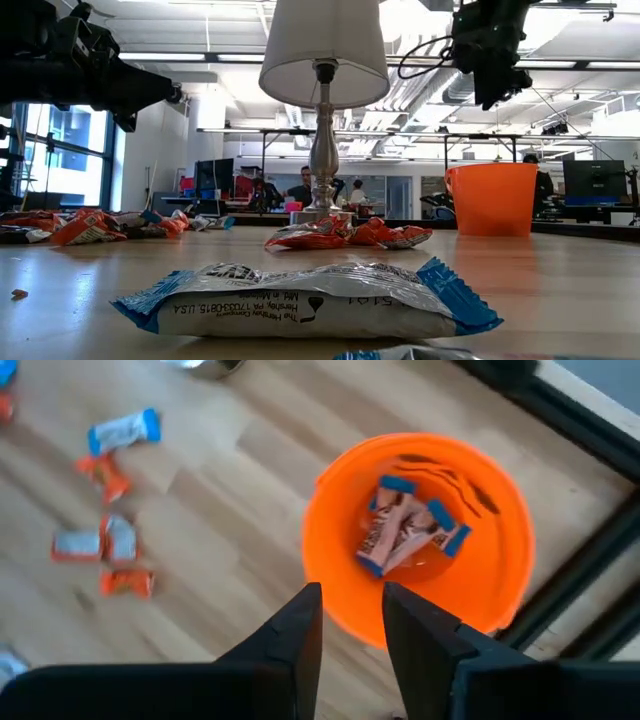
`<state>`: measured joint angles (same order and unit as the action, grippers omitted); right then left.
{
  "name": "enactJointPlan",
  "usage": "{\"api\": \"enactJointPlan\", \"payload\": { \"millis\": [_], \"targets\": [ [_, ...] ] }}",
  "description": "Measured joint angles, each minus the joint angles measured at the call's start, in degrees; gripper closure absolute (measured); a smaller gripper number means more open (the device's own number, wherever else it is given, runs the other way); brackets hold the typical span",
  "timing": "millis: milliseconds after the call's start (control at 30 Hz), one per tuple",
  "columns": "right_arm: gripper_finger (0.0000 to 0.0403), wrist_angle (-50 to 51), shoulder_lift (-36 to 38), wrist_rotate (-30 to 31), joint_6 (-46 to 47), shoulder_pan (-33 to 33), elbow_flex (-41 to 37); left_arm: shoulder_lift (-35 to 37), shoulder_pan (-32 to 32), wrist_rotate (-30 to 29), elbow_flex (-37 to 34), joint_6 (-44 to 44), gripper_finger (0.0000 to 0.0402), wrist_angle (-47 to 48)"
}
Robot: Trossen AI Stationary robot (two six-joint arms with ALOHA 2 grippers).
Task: Sort candy
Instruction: Put the white chocolate bar into the orange bucket
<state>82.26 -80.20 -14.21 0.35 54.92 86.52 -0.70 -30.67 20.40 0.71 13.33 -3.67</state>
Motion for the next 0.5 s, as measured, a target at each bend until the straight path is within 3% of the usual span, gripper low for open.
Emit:
{"api": "enactJointPlan", "payload": {
  "millis": [233,500],
  "targets": [
    [0.03,1.9,0.0,-0.53,-9.37,-8.0,0.0,0.0,0.0,0.01,0.0,0.0,0.0337,0.0],
    [0.03,-5.36,-0.84,6.15,-9.38,-20.01,0.0,-0.01,0.0,0.0,-0.02,0.0,0.0337,-0.01]
  ]
}}
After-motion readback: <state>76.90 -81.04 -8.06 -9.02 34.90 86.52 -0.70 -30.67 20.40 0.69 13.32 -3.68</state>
